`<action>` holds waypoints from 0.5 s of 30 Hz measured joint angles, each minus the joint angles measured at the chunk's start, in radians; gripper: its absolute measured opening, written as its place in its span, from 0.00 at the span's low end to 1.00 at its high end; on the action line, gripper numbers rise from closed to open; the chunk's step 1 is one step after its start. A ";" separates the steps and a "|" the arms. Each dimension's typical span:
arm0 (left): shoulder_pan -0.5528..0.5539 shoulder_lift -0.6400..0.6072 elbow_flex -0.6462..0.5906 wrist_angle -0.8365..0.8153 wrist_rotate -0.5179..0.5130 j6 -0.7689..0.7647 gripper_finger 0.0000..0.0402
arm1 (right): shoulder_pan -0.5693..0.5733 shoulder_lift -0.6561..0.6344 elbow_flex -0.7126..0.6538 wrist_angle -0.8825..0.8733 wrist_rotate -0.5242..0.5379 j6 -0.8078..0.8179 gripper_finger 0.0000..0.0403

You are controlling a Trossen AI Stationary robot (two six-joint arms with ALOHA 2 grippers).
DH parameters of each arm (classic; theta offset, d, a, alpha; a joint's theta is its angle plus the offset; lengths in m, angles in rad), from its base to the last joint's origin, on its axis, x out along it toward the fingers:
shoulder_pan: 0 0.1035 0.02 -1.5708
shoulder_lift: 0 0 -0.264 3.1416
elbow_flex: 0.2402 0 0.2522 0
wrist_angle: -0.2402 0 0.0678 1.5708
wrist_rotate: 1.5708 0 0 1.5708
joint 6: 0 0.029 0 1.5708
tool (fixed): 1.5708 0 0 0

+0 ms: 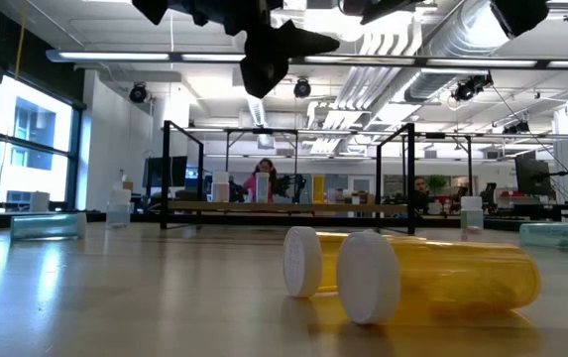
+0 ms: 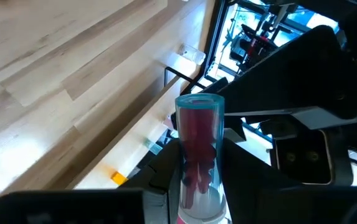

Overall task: Pick and place medicine bottles onto shelf by color
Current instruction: Put the bottom blue pill bottle on the shelf

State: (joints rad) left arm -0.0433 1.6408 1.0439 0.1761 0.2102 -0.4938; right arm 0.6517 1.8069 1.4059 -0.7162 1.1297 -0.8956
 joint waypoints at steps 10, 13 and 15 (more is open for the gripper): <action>-0.011 0.001 0.000 0.060 0.047 -0.034 0.51 | 0.001 0.000 0.001 -0.001 0.013 -0.028 0.20; -0.011 0.001 0.000 0.064 0.040 -0.056 0.51 | 0.002 0.000 0.001 0.013 0.023 -0.074 0.20; -0.010 0.001 0.000 0.067 0.040 -0.056 0.51 | 0.002 0.000 0.001 0.037 0.058 -0.100 0.20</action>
State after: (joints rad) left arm -0.0528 1.6417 1.0443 0.2428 0.2501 -0.5499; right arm 0.6537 1.8069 1.4071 -0.6793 1.1878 -0.9955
